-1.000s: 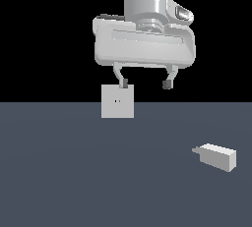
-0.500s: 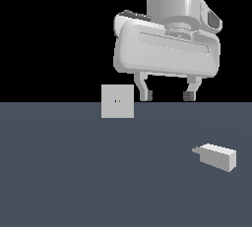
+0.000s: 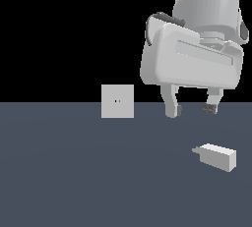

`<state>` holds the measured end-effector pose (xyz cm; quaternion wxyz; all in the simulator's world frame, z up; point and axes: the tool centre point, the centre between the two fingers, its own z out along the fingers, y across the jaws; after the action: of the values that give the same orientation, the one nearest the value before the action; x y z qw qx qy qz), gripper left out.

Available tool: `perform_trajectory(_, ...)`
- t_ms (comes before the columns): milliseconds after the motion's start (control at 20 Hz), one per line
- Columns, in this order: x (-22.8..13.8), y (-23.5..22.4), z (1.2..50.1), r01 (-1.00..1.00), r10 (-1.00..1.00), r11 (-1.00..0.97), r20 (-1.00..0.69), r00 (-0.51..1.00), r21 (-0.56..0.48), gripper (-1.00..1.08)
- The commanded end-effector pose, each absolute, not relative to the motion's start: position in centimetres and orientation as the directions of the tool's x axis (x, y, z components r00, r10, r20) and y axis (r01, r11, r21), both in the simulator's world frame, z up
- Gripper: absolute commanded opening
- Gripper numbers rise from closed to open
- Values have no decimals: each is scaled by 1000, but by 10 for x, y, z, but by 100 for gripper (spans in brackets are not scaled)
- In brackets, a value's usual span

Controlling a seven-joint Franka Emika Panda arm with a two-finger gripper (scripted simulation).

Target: Plug the charger into the wall socket.

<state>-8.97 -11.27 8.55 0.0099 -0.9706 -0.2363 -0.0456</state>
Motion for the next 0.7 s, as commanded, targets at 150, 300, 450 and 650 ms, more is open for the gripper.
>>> perform_trajectory(150,-95,-129,74,510,507,-860,112,855,2,100)
perform_trajectory(300,-97,-135,70,529,526,-849,119,842,1,100)
perform_trajectory(450,-98,-141,66,544,540,-839,125,832,1,100)
perform_trajectory(650,-98,-145,63,557,552,-831,130,824,1,100)
